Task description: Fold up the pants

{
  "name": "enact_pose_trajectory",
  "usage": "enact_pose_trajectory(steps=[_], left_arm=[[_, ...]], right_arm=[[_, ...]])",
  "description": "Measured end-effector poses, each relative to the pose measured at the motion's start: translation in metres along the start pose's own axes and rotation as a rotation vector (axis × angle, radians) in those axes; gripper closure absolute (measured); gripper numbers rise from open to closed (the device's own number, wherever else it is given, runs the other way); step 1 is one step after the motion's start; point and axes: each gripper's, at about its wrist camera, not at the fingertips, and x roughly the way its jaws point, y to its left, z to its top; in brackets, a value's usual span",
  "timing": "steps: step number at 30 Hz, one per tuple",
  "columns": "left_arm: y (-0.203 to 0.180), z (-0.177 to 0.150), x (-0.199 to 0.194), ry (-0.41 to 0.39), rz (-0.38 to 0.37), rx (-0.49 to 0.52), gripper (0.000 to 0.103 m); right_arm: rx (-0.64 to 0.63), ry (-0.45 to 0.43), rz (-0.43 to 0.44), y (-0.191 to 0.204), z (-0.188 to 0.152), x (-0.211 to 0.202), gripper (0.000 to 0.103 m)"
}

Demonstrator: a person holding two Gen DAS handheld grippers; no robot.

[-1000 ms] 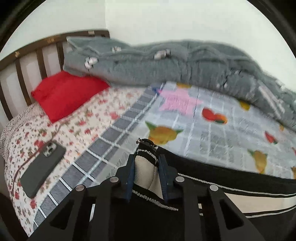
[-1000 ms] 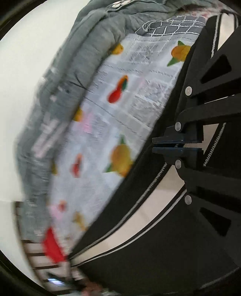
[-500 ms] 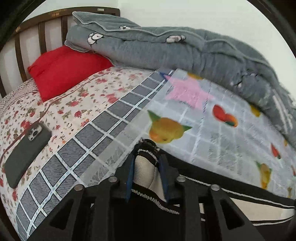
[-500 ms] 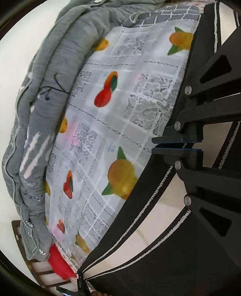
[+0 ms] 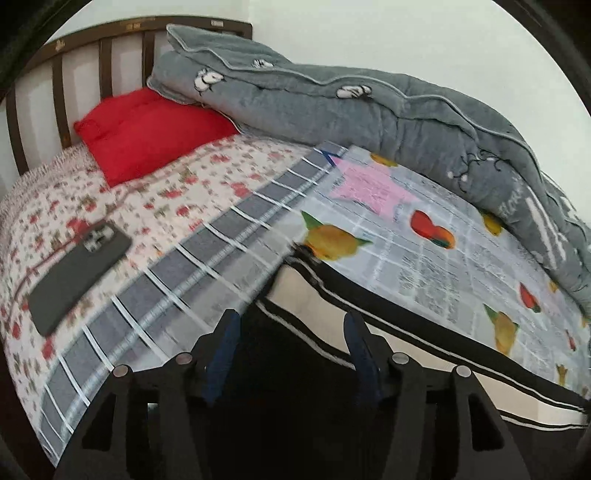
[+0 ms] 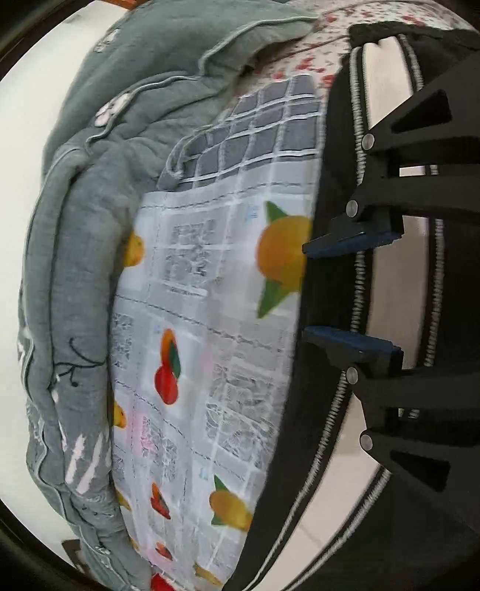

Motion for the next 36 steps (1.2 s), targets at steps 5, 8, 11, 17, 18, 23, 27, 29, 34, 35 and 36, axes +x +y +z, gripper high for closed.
enact_pose_trajectory(steps=[5,8,11,17,18,23,27,29,34,35,36], left_arm=[[-0.008,-0.014,-0.013,0.037,-0.057,-0.008,0.047],[-0.002,-0.027,-0.031,0.027,-0.074,0.001,0.047],[0.008,-0.042,-0.049,0.017,-0.077,0.012,0.047],[0.042,-0.076,-0.077,0.037,-0.199,-0.068,0.047],[0.048,-0.082,-0.080,0.039,-0.232,-0.085,0.047],[0.079,-0.117,-0.086,0.070,-0.338,-0.164,0.049],[0.090,-0.131,-0.080,0.098,-0.330,-0.178,0.049],[0.096,-0.133,-0.076,0.085,-0.349,-0.194,0.049],[0.112,-0.125,-0.065,0.041,-0.388,-0.289,0.049],[0.117,-0.122,-0.058,0.032,-0.398,-0.324,0.049],[0.120,-0.118,-0.052,0.023,-0.418,-0.356,0.051]], right_arm=[[0.080,0.033,-0.078,0.000,0.019,0.013,0.066],[0.138,0.010,-0.067,-0.003,0.018,-0.004,0.066],[0.152,-0.027,-0.037,0.008,0.009,-0.030,0.064],[0.098,-0.118,-0.007,0.042,-0.009,-0.083,0.063],[0.112,-0.137,0.012,0.046,-0.014,-0.093,0.062],[0.154,-0.201,0.078,0.055,-0.034,-0.127,0.062],[0.189,-0.218,0.095,0.060,-0.047,-0.145,0.062],[0.214,-0.216,0.114,0.061,-0.053,-0.152,0.062],[0.247,-0.216,0.151,0.060,-0.071,-0.169,0.062],[0.245,-0.218,0.141,0.060,-0.075,-0.171,0.062],[0.243,-0.221,0.125,0.061,-0.079,-0.174,0.062]])
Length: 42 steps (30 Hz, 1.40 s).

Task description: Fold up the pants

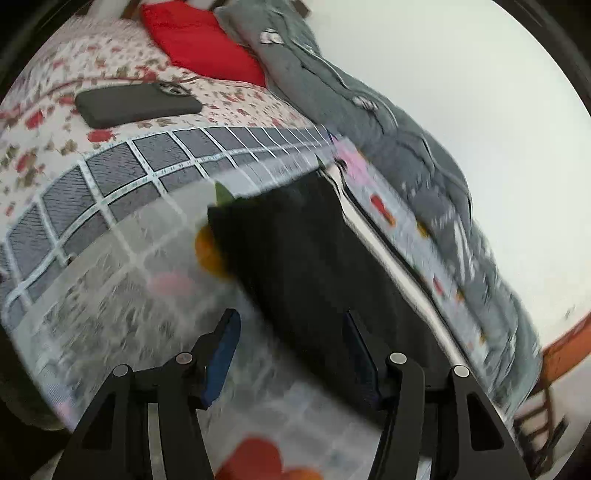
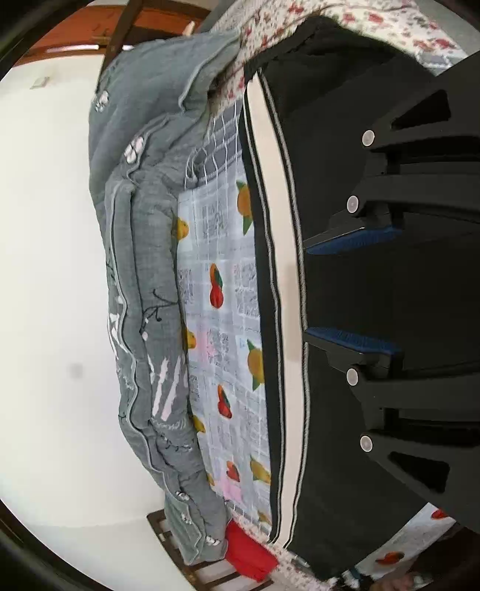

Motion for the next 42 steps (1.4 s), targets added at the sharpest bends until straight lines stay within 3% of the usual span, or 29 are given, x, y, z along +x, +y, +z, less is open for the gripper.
enact_pose_trajectory(steps=[4,6,8,13,17,20,24,31,33,39,42], left_arm=[[0.009,0.020,0.014,-0.023,-0.037,-0.105,0.062],[0.014,0.026,0.020,-0.024,0.004,-0.139,0.086],[0.015,0.032,0.023,-0.016,0.016,-0.132,0.091],[-0.039,0.036,0.011,-0.088,0.185,0.107,0.093],[-0.101,0.032,-0.010,-0.175,0.207,0.246,0.094],[-0.148,0.019,-0.018,-0.223,0.178,0.353,0.094],[-0.214,-0.010,-0.017,-0.208,0.052,0.459,0.094],[-0.318,-0.118,0.020,-0.082,-0.003,0.728,0.095],[-0.330,-0.152,0.034,-0.034,-0.011,0.777,0.095],[-0.329,-0.250,0.071,0.232,-0.131,0.771,0.095],[-0.327,-0.277,0.069,0.214,-0.090,0.847,0.094]], right_arm=[[-0.014,0.020,-0.029,-0.004,-0.015,-0.008,0.062],[-0.018,0.031,-0.046,-0.008,-0.023,-0.012,0.062],[-0.015,0.037,-0.056,-0.013,-0.031,-0.014,0.062],[-0.002,0.058,-0.062,-0.026,-0.046,-0.014,0.062],[0.012,0.054,-0.082,-0.034,-0.050,-0.014,0.062],[0.002,0.034,-0.085,-0.039,-0.050,-0.019,0.062],[-0.025,0.001,-0.103,-0.047,-0.052,-0.030,0.062],[0.026,0.023,-0.091,-0.075,-0.060,-0.031,0.062],[0.047,0.033,-0.093,-0.083,-0.060,-0.030,0.062],[0.097,0.051,-0.077,-0.100,-0.068,-0.034,0.062],[0.081,0.074,-0.074,-0.097,-0.072,-0.033,0.062]])
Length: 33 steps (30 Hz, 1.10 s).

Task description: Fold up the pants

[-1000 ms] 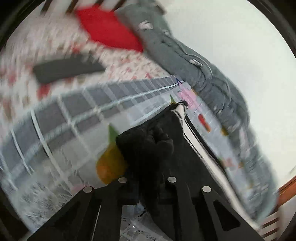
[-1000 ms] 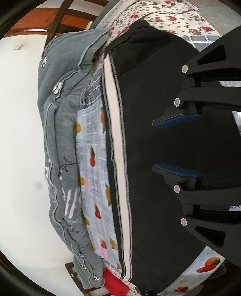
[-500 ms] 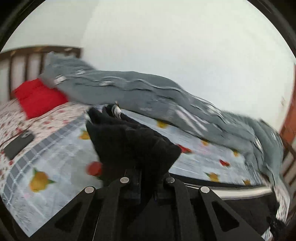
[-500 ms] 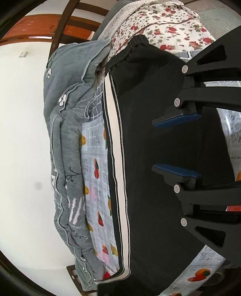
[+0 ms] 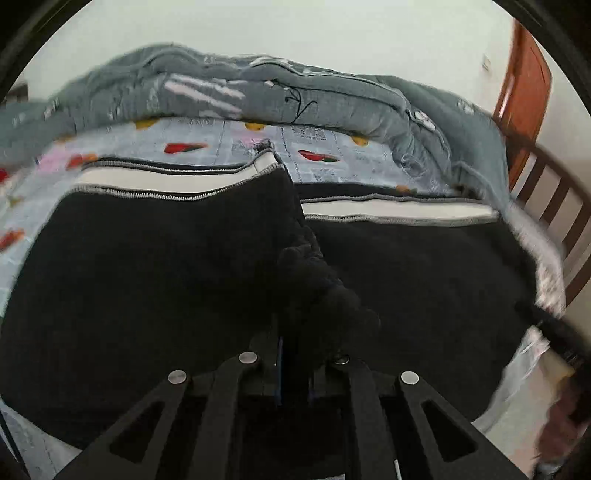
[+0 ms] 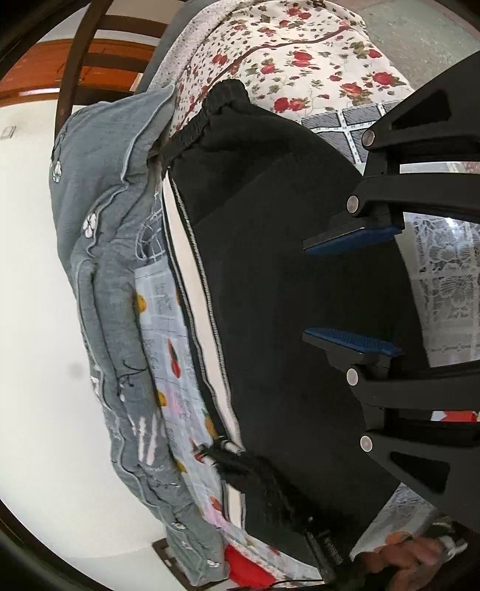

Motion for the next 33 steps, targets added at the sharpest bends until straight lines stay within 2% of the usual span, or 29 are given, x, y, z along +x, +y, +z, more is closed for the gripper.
enact_pose_trajectory(steps=[2,4,6,9,11,12,15,16,17,19,23,24,25,26,29,33], left_arm=[[0.008,0.003,-0.007,0.016,-0.047,0.001,0.094],[0.025,0.008,-0.016,0.043,-0.127,-0.041,0.084],[0.042,0.009,-0.031,0.040,-0.174,-0.068,0.060],[0.062,0.009,-0.056,-0.044,-0.132,-0.018,0.047],[0.079,0.009,-0.071,-0.104,-0.049,-0.008,0.042],[0.089,0.007,-0.078,-0.121,-0.012,-0.006,0.042],[0.118,-0.001,-0.092,-0.129,0.007,-0.001,0.041],[0.125,-0.005,-0.097,-0.134,0.036,-0.001,0.040],[0.137,-0.011,-0.102,-0.139,0.075,-0.001,0.039],[0.152,-0.020,-0.104,-0.127,0.108,-0.006,0.039],[0.173,-0.047,-0.100,-0.046,0.081,-0.015,0.039],[0.173,-0.051,-0.097,-0.036,0.084,-0.004,0.039],[0.173,-0.056,-0.095,-0.027,0.092,0.012,0.039],[0.172,-0.062,-0.091,-0.016,0.109,0.029,0.039],[0.169,-0.066,-0.083,-0.013,0.157,0.046,0.039],[0.169,-0.058,-0.079,-0.034,0.141,0.012,0.039]], right_arm=[[-0.017,0.001,0.005,0.006,-0.001,-0.002,0.062],[-0.030,0.002,0.027,0.014,0.001,-0.002,0.062],[-0.036,0.000,0.056,0.026,0.006,-0.003,0.062],[-0.030,0.003,0.123,0.047,0.016,-0.001,0.060],[-0.031,0.012,0.187,0.068,0.023,0.002,0.059],[-0.032,0.017,0.214,0.077,0.024,0.004,0.058],[-0.033,0.041,0.304,0.109,0.027,0.012,0.056],[-0.035,0.049,0.328,0.120,0.027,0.016,0.056],[-0.040,0.060,0.347,0.131,0.026,0.021,0.054],[-0.049,0.083,0.368,0.148,0.024,0.033,0.051],[-0.017,0.175,0.375,0.168,0.015,0.070,0.051],[-0.006,0.168,0.374,0.171,0.013,0.075,0.051],[-0.007,0.151,0.368,0.173,0.012,0.075,0.054],[-0.018,0.141,0.370,0.176,0.012,0.076,0.074],[-0.028,0.146,0.372,0.181,0.012,0.076,0.076],[-0.017,0.164,0.394,0.178,0.014,0.079,0.074]])
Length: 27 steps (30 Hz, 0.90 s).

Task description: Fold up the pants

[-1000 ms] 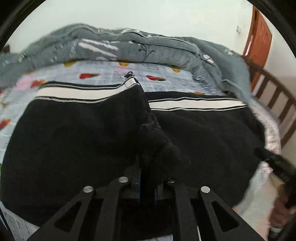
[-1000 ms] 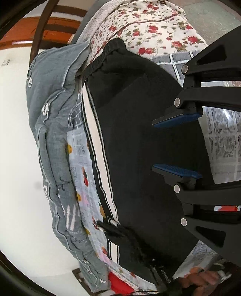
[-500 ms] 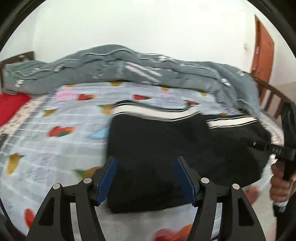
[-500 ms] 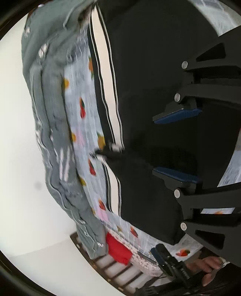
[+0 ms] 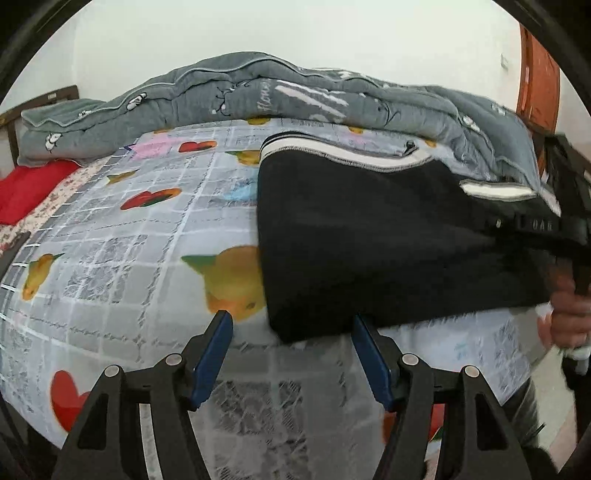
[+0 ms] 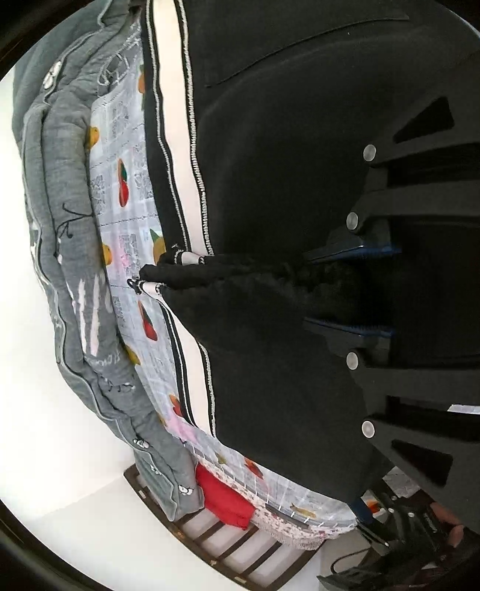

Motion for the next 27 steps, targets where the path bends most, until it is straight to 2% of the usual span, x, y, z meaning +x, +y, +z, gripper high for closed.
enact_pose_trajectory(steps=[4,9,17,20,23,27], left_arm=[[-0.002,0.004,0.002,-0.002,-0.022,-0.004,0.039],[-0.003,0.000,-0.012,-0.050,-0.114,-0.001,0.039],[-0.018,0.006,0.006,-0.024,-0.007,0.027,0.039],[-0.007,0.008,0.011,-0.029,0.010,-0.030,0.036],[0.017,0.003,0.008,-0.050,-0.006,-0.141,0.036],[0.024,-0.005,0.007,-0.067,0.010,-0.151,0.036]], right_arm=[[0.032,0.013,0.033,-0.007,0.003,0.002,0.074],[-0.002,0.004,0.010,0.000,0.000,0.002,0.071],[-0.007,-0.004,0.005,-0.001,-0.002,-0.001,0.069],[-0.010,0.004,0.009,-0.001,-0.003,-0.002,0.069],[-0.019,0.008,0.010,-0.002,-0.003,-0.004,0.069],[-0.026,0.014,0.003,0.000,-0.004,-0.004,0.069]])
